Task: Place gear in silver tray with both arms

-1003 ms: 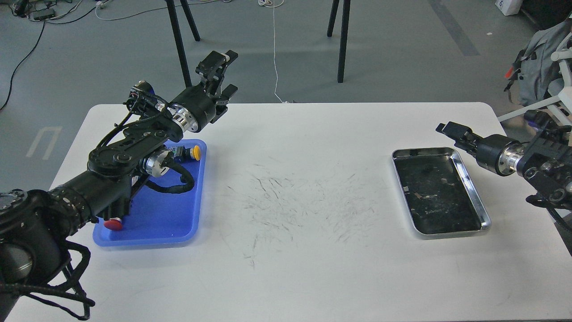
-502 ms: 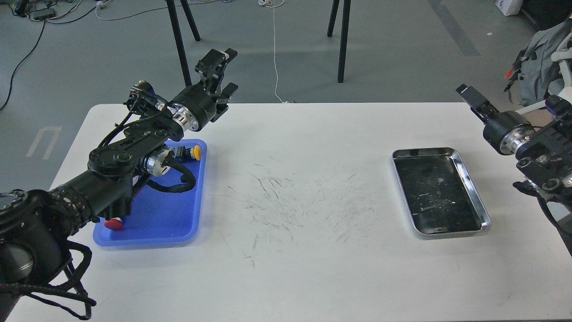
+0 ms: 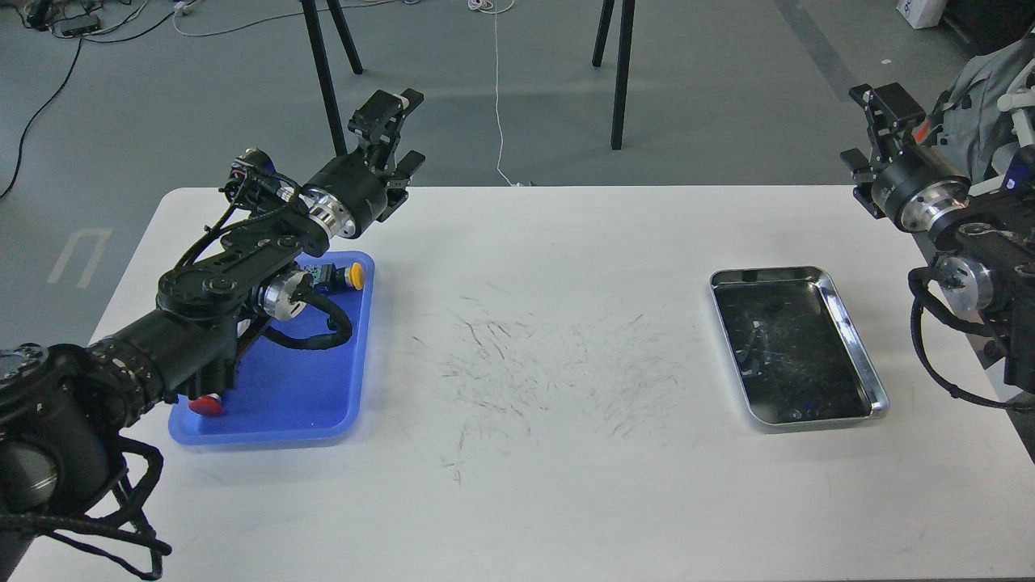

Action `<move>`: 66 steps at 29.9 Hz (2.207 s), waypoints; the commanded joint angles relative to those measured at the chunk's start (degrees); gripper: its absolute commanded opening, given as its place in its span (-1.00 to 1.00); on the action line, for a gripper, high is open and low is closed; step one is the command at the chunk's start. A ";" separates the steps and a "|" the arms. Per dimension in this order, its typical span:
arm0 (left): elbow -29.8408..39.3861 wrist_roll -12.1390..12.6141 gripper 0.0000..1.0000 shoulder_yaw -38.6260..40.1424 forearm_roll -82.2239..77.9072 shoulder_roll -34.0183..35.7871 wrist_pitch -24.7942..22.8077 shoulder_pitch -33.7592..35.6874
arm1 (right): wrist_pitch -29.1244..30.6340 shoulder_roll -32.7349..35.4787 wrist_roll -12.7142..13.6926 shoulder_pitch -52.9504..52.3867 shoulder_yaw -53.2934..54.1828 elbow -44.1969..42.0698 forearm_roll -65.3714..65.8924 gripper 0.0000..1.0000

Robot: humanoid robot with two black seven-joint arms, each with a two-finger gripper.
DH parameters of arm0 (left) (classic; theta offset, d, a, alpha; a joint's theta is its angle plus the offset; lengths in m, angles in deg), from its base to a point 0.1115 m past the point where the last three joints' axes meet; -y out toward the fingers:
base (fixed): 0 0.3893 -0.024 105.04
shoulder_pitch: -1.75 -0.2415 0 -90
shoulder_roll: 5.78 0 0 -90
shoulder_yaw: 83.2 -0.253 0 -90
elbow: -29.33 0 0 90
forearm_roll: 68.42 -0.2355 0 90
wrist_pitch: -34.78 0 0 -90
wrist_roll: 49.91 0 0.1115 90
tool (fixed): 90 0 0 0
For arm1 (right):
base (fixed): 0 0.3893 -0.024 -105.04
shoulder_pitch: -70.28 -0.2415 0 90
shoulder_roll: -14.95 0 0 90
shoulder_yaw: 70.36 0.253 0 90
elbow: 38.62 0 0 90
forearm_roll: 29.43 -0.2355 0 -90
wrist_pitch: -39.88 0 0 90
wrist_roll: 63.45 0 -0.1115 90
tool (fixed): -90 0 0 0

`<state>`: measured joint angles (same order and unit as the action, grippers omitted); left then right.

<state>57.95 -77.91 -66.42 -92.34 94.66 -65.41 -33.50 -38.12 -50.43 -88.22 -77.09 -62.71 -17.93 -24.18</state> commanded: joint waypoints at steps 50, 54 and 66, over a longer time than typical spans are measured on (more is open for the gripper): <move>2.32 0.00 0.92 -30.93 -74.68 16.54 32.33 2.73 | 3.56 4.21 1.92 -1.78 8.44 5.68 -8.50 0.95; 2.32 0.00 0.92 -31.81 -80.05 18.12 36.20 2.56 | 3.56 4.12 1.92 -1.43 8.44 5.77 -8.50 0.95; 2.32 0.00 0.66 -44.47 -82.51 19.27 38.20 2.64 | 3.47 3.51 1.74 -0.20 8.44 5.94 -8.50 0.95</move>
<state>60.27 -77.91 -109.80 -173.49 113.82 -27.22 -30.94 -34.61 -46.91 -86.42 -77.36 -54.28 -12.06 -32.68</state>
